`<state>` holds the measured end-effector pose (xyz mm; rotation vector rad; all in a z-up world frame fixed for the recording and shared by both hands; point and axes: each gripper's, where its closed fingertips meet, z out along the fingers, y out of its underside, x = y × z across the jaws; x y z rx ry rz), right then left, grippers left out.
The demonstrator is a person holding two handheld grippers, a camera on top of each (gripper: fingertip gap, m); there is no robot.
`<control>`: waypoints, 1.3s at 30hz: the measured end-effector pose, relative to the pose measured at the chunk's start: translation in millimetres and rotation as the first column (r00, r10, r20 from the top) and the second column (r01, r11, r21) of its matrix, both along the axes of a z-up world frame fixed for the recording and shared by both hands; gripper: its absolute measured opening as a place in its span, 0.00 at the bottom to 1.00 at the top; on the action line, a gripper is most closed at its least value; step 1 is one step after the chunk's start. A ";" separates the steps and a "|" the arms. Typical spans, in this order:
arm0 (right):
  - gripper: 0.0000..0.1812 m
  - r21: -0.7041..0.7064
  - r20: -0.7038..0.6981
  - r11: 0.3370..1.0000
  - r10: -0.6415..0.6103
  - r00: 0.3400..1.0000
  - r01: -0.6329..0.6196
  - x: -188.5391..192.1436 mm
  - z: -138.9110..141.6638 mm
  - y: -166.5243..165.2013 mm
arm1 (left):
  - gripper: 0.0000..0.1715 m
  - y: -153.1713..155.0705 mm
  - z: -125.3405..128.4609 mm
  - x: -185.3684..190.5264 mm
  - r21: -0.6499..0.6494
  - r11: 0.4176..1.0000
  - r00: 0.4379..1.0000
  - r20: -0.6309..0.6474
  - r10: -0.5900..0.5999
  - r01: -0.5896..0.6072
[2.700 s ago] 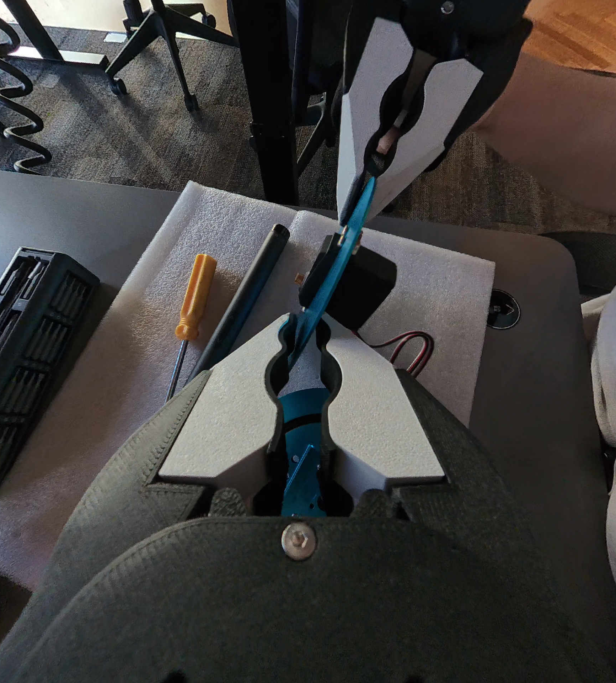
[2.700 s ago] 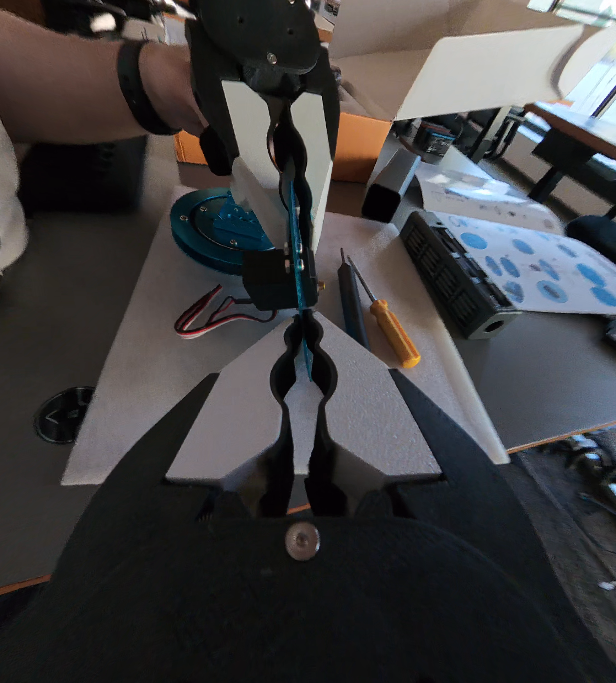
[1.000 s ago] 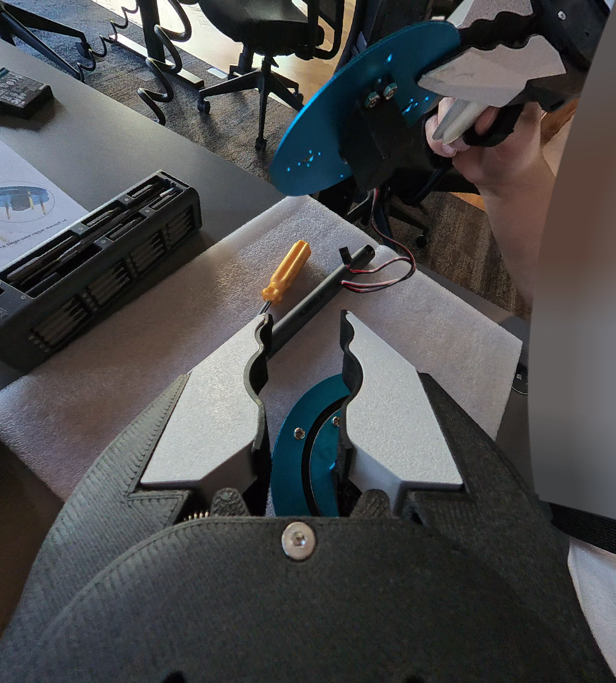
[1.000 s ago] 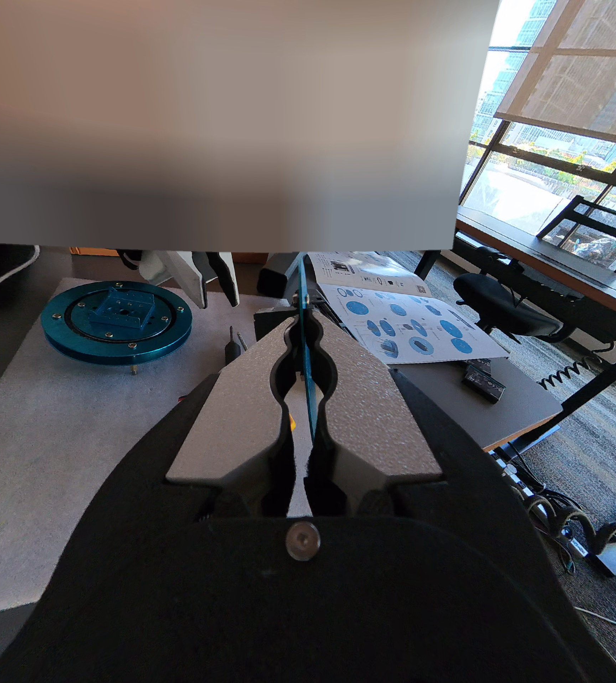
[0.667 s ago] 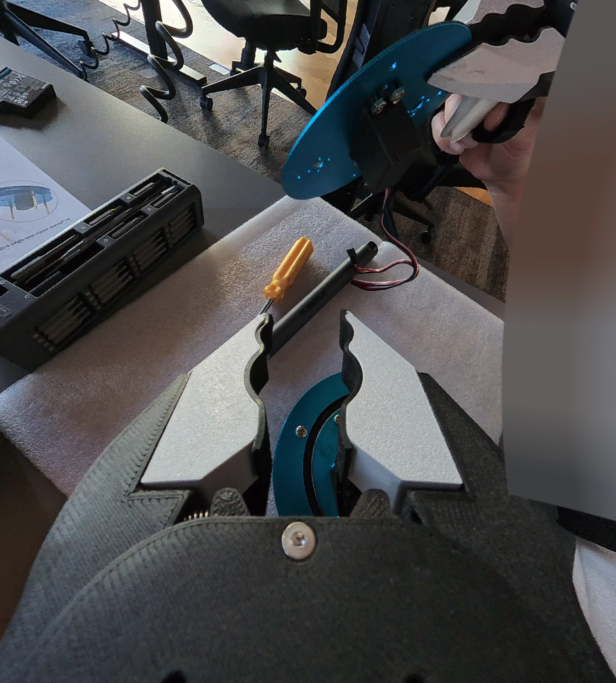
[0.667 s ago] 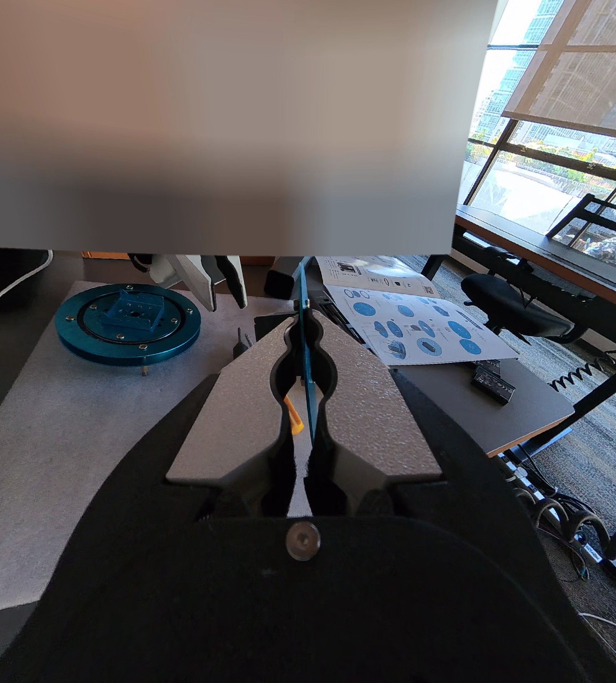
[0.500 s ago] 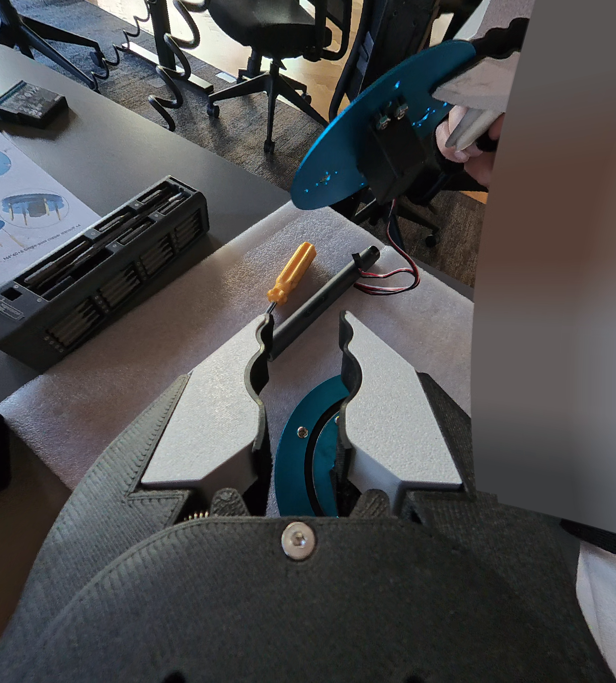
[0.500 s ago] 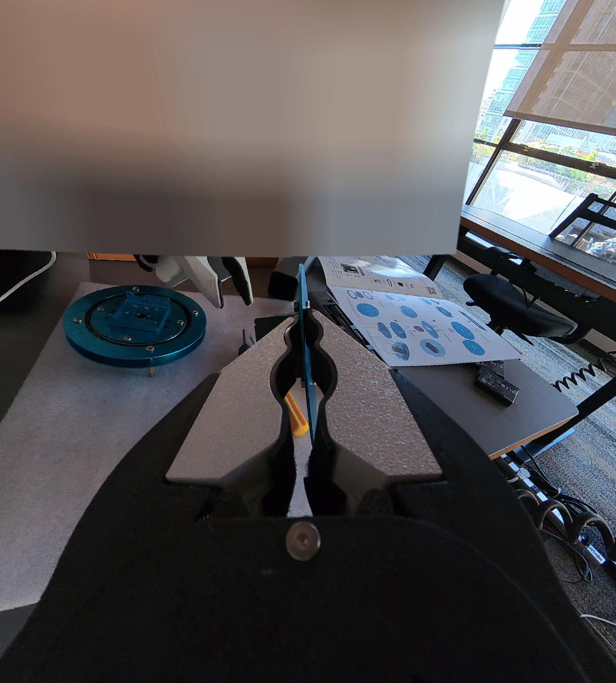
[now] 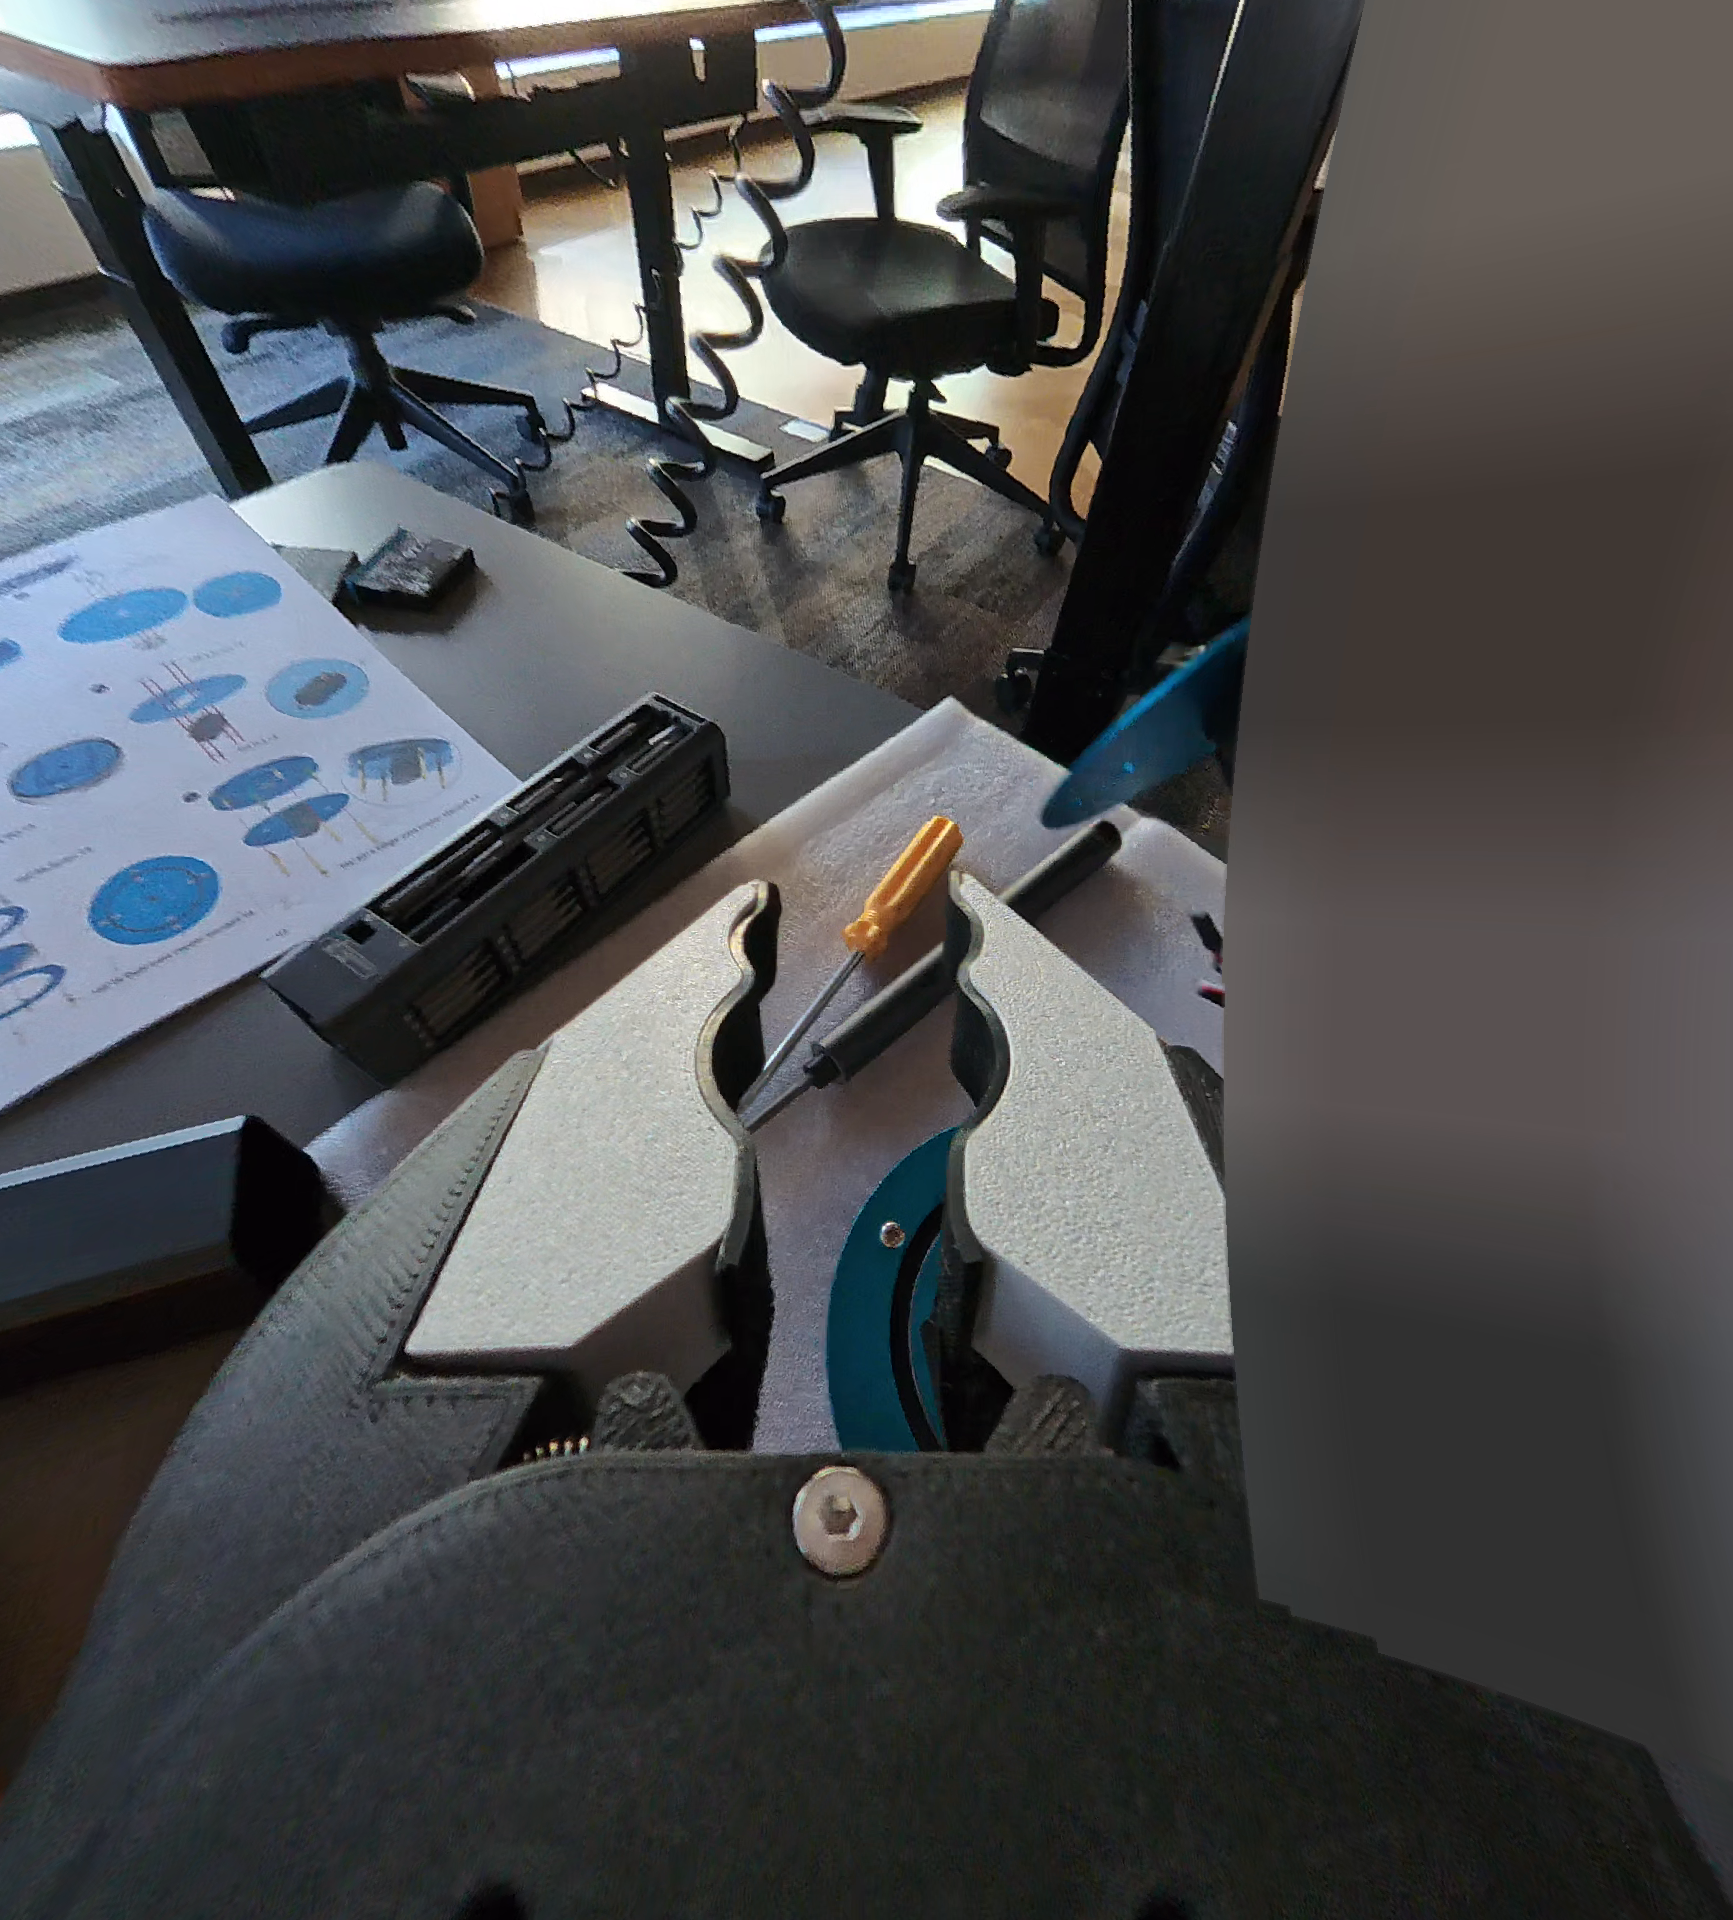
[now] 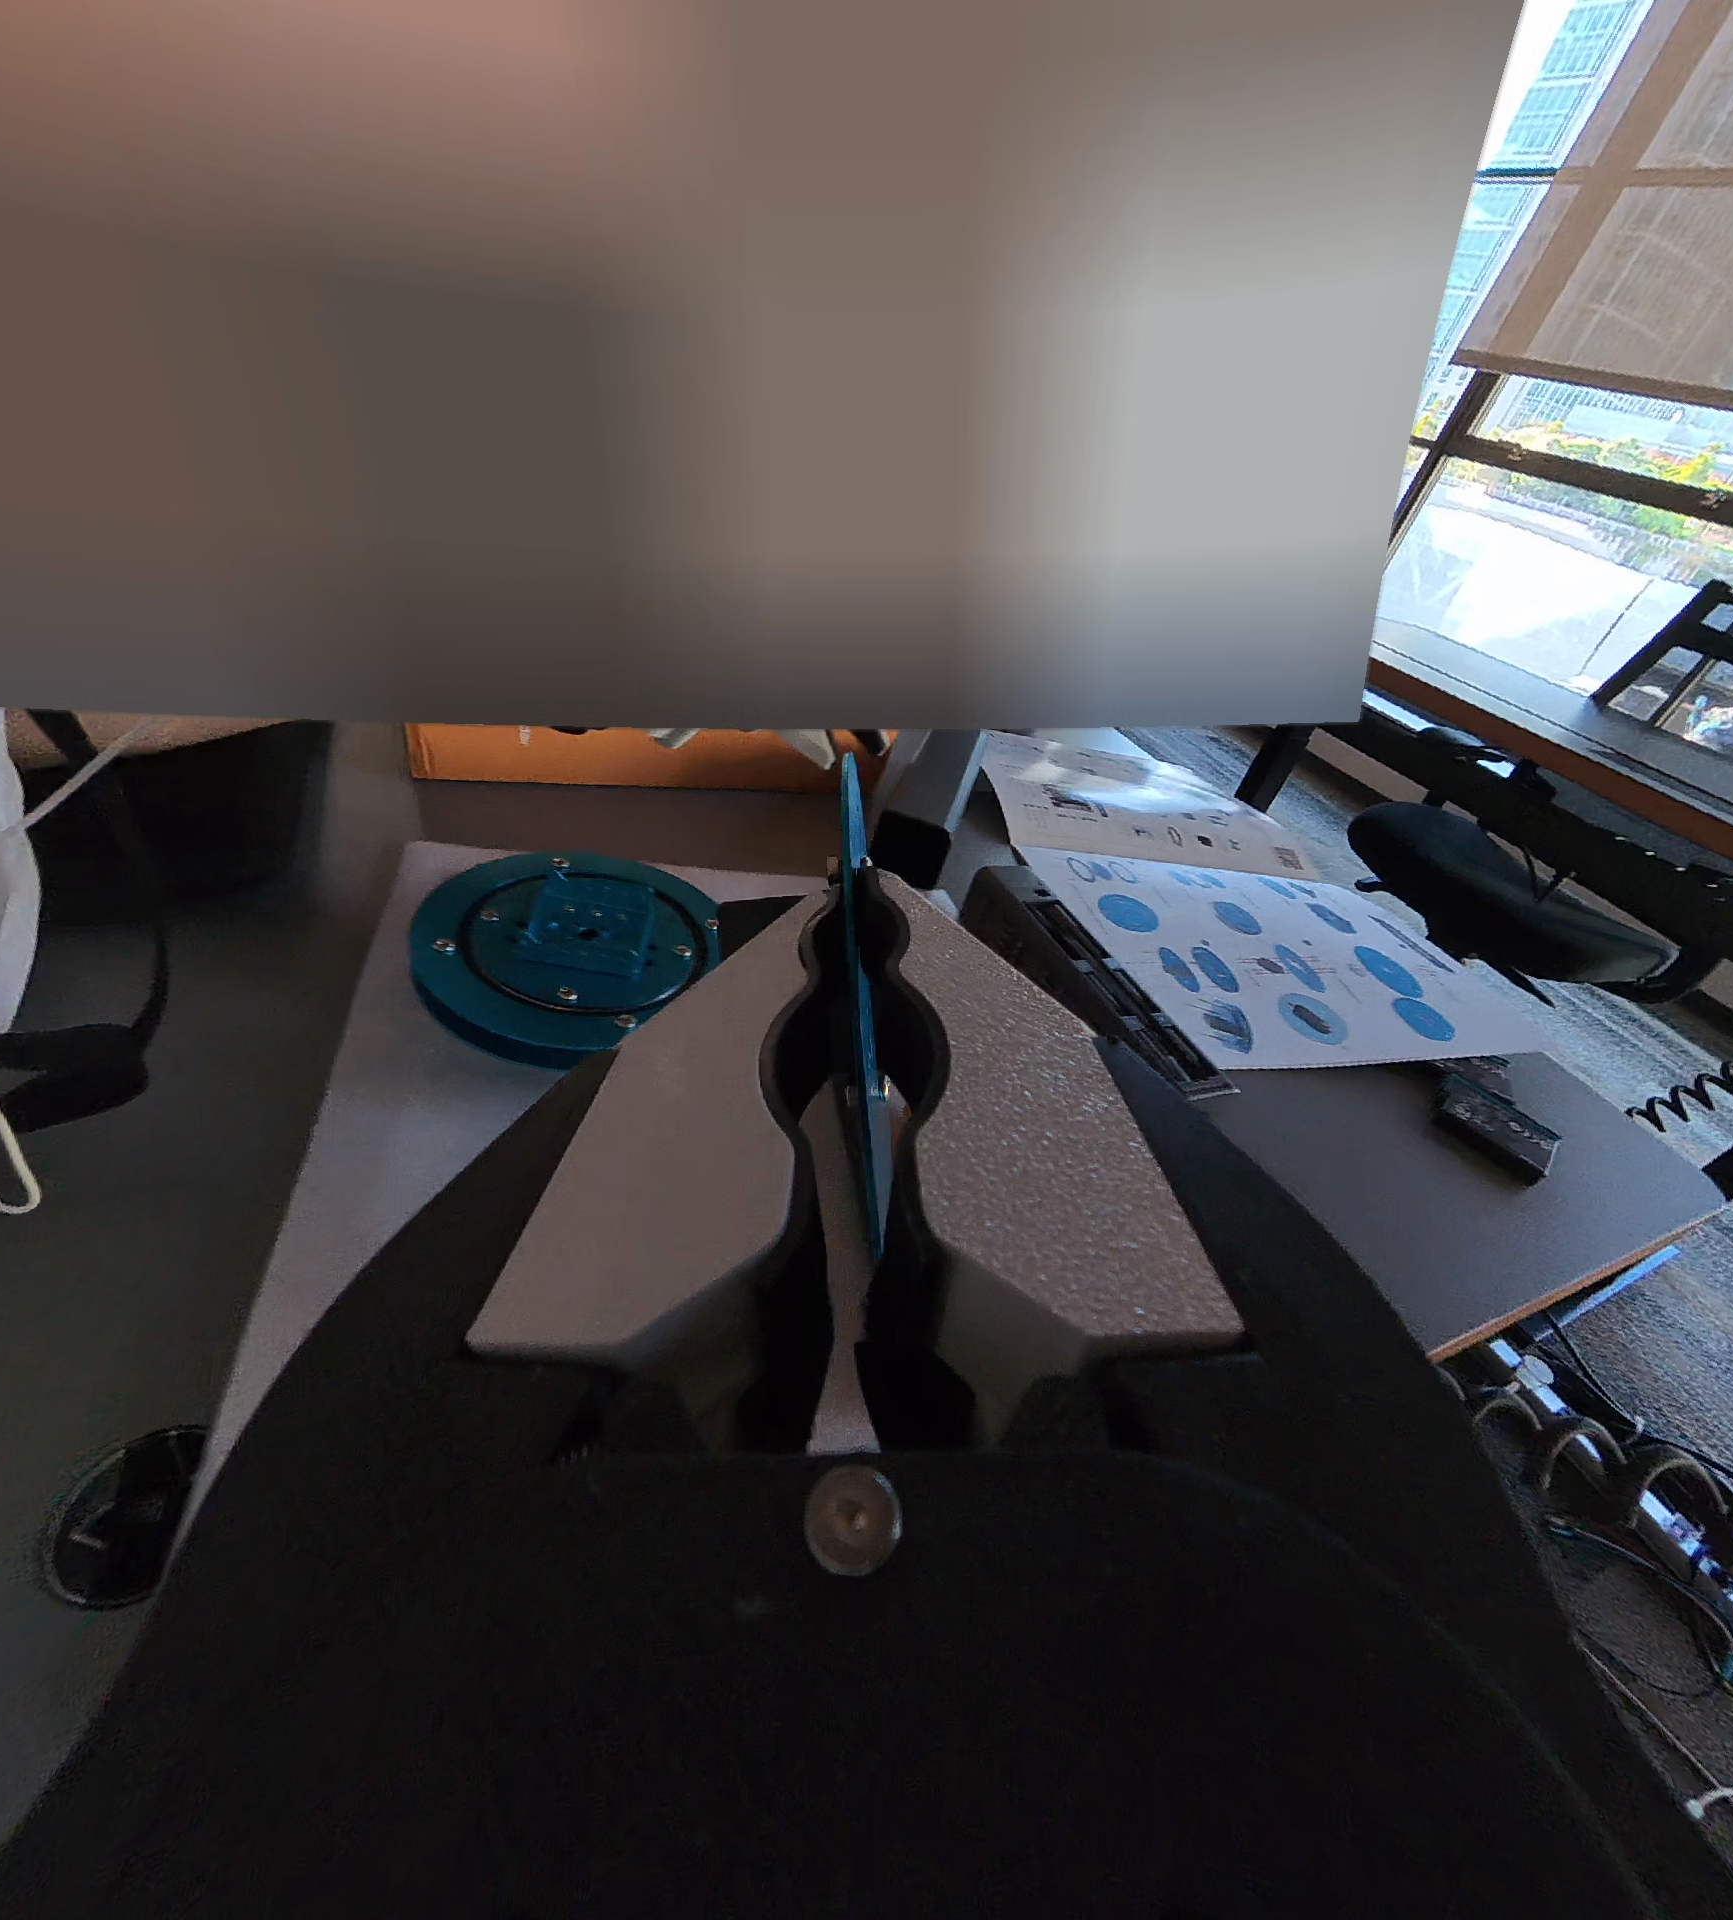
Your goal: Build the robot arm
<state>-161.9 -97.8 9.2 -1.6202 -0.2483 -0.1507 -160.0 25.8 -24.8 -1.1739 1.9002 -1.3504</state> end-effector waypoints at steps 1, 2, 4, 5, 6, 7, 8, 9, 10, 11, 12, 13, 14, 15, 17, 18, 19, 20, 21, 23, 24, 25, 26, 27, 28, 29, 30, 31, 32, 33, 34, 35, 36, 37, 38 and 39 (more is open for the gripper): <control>0.00 0.001 -0.005 1.000 0.002 1.000 -0.002 -5.6 0.3 -1.0 | 0.17 1.5 1.6 -0.4 0.005 1.000 1.000 0.006 0.004 -0.004; 0.00 0.004 -0.015 1.000 0.004 1.000 -0.004 -11.3 0.7 -1.9 | 0.17 2.7 2.7 -0.7 0.008 1.000 1.000 0.009 0.007 -0.007; 0.00 0.009 -0.038 1.000 0.013 0.999 -0.013 -22.9 0.0 -3.7 | 0.17 3.1 4.6 -1.6 -0.006 1.000 1.000 0.011 0.005 -0.004; 0.00 0.007 -0.048 1.000 0.017 0.999 -0.017 -28.3 -2.2 -4.4 | 0.17 2.2 5.5 -2.2 -0.019 1.000 1.000 0.010 -0.002 0.002; 0.00 -0.002 -0.054 1.000 0.014 0.998 -0.014 -32.6 -6.0 -5.2 | 0.17 0.7 6.0 -2.9 -0.032 0.999 1.000 0.007 -0.010 0.010; 0.00 -0.011 -0.061 1.000 0.006 0.998 -0.007 -36.0 -10.1 -5.8 | 0.17 -0.7 6.2 -3.4 -0.041 0.999 1.000 0.005 -0.017 0.017; 0.00 -0.018 -0.068 1.000 0.000 0.998 -0.001 -39.4 -14.1 -6.4 | 0.17 -1.5 6.2 -3.6 -0.043 0.999 1.000 0.005 -0.021 0.021; 0.00 -0.024 -0.072 1.000 -0.005 0.997 0.003 -42.8 -18.1 -7.0 | 0.17 -1.4 5.6 -3.4 -0.036 0.999 1.000 0.005 -0.020 0.020; 0.00 -0.028 -0.076 1.000 -0.010 0.997 0.008 -45.8 -21.8 -7.4 | 0.17 -0.6 4.8 -3.1 -0.024 1.000 1.000 0.005 -0.014 0.015; 0.00 -0.032 -0.077 0.999 -0.020 0.997 0.018 -48.0 -25.3 -7.7 | 0.17 0.6 4.2 -2.7 -0.012 1.000 1.000 0.007 -0.008 0.008; 0.00 -0.040 -0.072 0.999 -0.036 0.997 0.034 -49.1 -28.9 -7.6 | 0.17 1.9 4.0 -2.4 -0.004 1.000 1.000 0.009 -0.001 0.001; 0.00 -0.049 -0.061 0.998 -0.052 0.997 0.049 -50.0 -32.1 -7.4 | 0.17 3.2 4.4 -2.1 0.001 1.000 1.000 0.012 0.005 -0.005; 0.00 -0.056 -0.052 0.997 -0.064 0.997 0.061 -51.1 -34.3 -6.9 | 0.16 4.6 4.5 -1.6 0.004 1.000 1.000 0.014 0.012 -0.012; 0.00 -0.058 -0.047 0.996 -0.067 0.997 0.064 -53.0 -34.4 -6.0 | 0.16 6.3 3.8 -1.0 0.005 1.000 1.000 0.012 0.019 -0.019; 0.00 -0.041 -0.051 0.998 -0.047 0.998 0.045 -58.8 -27.8 -3.9 | 0.15 10.6 -2.2 1.3 0.014 0.999 0.999 -0.010 0.042 -0.042; 0.00 -0.023 -0.057 0.999 -0.033 0.998 0.031 -61.4 -22.2 -3.0 | 0.14 14.0 -6.7 2.9 0.022 0.998 0.998 -0.028 0.059 -0.059; 0.00 -0.004 -0.065 1.000 -0.020 0.998 0.020 -62.9 -16.6 -2.5 | 0.14 16.9 -11.0 4.3 0.029 0.997 0.996 -0.044 0.074 -0.073; 0.00 0.015 -0.073 1.000 -0.013 0.997 0.014 -62.5 -11.7 -2.3 | 0.14 18.3 -14.3 5.2 0.032 0.997 0.995 -0.057 0.079 -0.077; 0.00 0.036 -0.083 0.999 -0.013 0.996 0.016 -60.2 -8.5 -2.4 | 0.14 18.2 -16.4 5.5 0.030 0.997 0.995 -0.066 0.077 -0.076; 0.00 0.079 -0.123 0.996 -0.035 0.992 0.045 -50.6 -7.9 -2.7 | 0.14 16.4 -18.6 5.4 0.020 0.997 0.994 -0.080 0.072 -0.070; 0.00 0.092 -0.149 0.993 -0.054 0.987 0.068 -44.7 -10.9 -2.5 | 0.15 15.3 -19.2 5.1 0.018 0.998 0.994 -0.084 0.068 -0.067; 0.00 0.102 -0.173 0.990 -0.082 0.981 0.101 -39.0 -15.3 -1.7 | 0.15 14.6 -20.2 5.1 0.021 0.998 0.994 -0.088 0.067 -0.065; 0.00 0.114 -0.189 0.984 -0.116 0.975 0.139 -34.1 -19.9 -0.3 | 0.15 14.5 -21.6 5.1 0.029 0.997 0.993 -0.091 0.068 -0.066; 0.00 0.126 -0.200 0.977 -0.147 0.969 0.174 -30.7 -24.6 1.6 | 0.15 15.0 -23.5 5.5 0.040 0.997 0.993 -0.095 0.071 -0.068; 0.00 0.132 -0.212 0.969 -0.178 0.961 0.208 -28.0 -29.4 3.7 | 0.15 15.5 -26.1 5.8 0.053 0.996 0.992 -0.102 0.074 -0.069; 0.00 0.136 -0.223 0.961 -0.208 0.952 0.242 -25.5 -33.9 5.5 | 0.15 16.2 -29.2 6.2 0.064 0.995 0.991 -0.112 0.077 -0.071; 0.00 0.141 -0.243 0.953 -0.229 0.943 0.268 -24.2 -36.9 7.3 | 0.15 17.3 -32.6 6.7 0.073 0.995 0.989 -0.122 0.082 -0.073; 0.00 0.140 -0.250 0.949 -0.242 0.938 0.282 -23.8 -39.2 9.1 | 0.15 18.5 -35.7 7.4 0.078 0.994 0.987 -0.134 0.088 -0.078; 0.00 0.119 -0.228 0.947 -0.266 0.937 0.298 -22.2 -41.0 9.4 | 0.15 19.4 -38.7 7.9 0.076 0.994 0.985 -0.145 0.092 -0.082; 0.00 0.109 -0.203 0.942 -0.290 0.935 0.316 -20.5 -41.1 9.1 | 0.15 19.8 -41.1 8.4 0.068 0.994 0.983 -0.157 0.092 -0.082; 0.00 0.104 -0.187 0.937 -0.311 0.932 0.334 -19.2 -42.7 9.2 | 0.15 19.8 -43.0 8.8 0.055 0.995 0.982 -0.168 0.089 -0.081; 0.00 0.091 -0.177 0.933 -0.329 0.927 0.349 -17.7 -47.1 9.6 | 0.15 20.0 -44.4 9.2 0.042 0.996 0.980 -0.177 0.087 -0.081; 0.00 0.070 -0.167 0.934 -0.336 0.927 0.351 -16.8 -52.2 10.7 | 0.15 20.9 -45.9 9.7 0.034 0.996 0.979 -0.184 0.087 -0.082; 0.00 0.078 -0.173 0.935 -0.328 0.929 0.345 -17.4 -50.6 10.8 | 0.15 22.5 -47.5 10.2 0.031 0.996 0.978 -0.190 0.090 -0.086; 0.00 0.082 -0.179 0.933 -0.333 0.926 0.351 -15.2 -50.4 10.8 | 0.15 24.3 -48.9 10.7 0.032 0.995 0.976 -0.194 0.095 -0.090; 0.00 0.082 -0.188 0.932 -0.333 0.924 0.353 -12.7 -50.7 11.0 | 0.15 25.7 -49.9 11.2 0.034 0.995 0.976 -0.196 0.098 -0.093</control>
